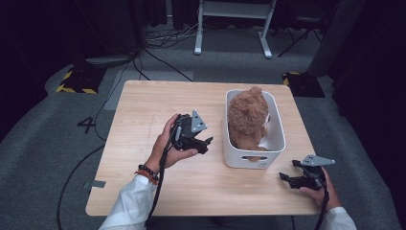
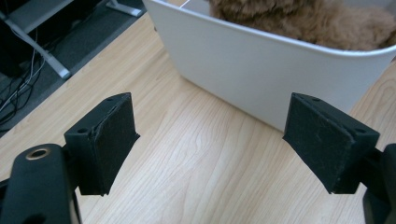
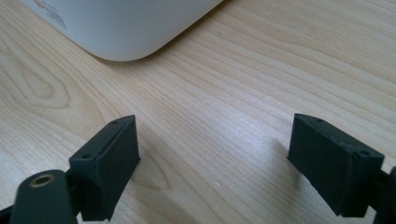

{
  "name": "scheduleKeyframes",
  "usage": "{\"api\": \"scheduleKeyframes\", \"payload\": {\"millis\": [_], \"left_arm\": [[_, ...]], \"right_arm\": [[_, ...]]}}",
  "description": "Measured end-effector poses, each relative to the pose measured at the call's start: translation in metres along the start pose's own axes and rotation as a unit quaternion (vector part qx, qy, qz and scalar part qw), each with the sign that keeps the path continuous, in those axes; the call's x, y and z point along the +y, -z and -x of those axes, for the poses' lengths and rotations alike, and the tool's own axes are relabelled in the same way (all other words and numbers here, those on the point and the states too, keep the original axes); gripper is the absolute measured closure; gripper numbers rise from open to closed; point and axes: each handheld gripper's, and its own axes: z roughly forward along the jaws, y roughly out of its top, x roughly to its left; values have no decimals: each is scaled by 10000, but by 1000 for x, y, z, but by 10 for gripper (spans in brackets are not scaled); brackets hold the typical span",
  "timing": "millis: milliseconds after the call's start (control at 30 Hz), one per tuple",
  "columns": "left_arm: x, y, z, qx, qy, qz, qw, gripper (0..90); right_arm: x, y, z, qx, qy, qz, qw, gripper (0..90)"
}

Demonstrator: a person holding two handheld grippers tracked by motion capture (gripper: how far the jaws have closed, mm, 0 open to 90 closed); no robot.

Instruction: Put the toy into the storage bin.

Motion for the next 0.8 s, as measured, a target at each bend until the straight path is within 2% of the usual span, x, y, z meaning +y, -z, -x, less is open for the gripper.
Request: {"api": "scheduleKeyframes", "payload": {"millis": [433,533,700,800], "left_arm": [[-21,-3,-4,94,41,-262,9996,169],[-25,-4,-4,223,56,-397,9989,170],[-35,-7,-4,205,118,-492,9985,169],[-42,-10,-5,226,84,-614,9978,169]], "right_arm": [[0,0,0,-5,-6,0,10000,162],[0,0,0,-11,-6,2,10000,162],[0,0,0,-14,-3,1,10000,162],[0,0,0,-14,-6,3,10000,162]]}}
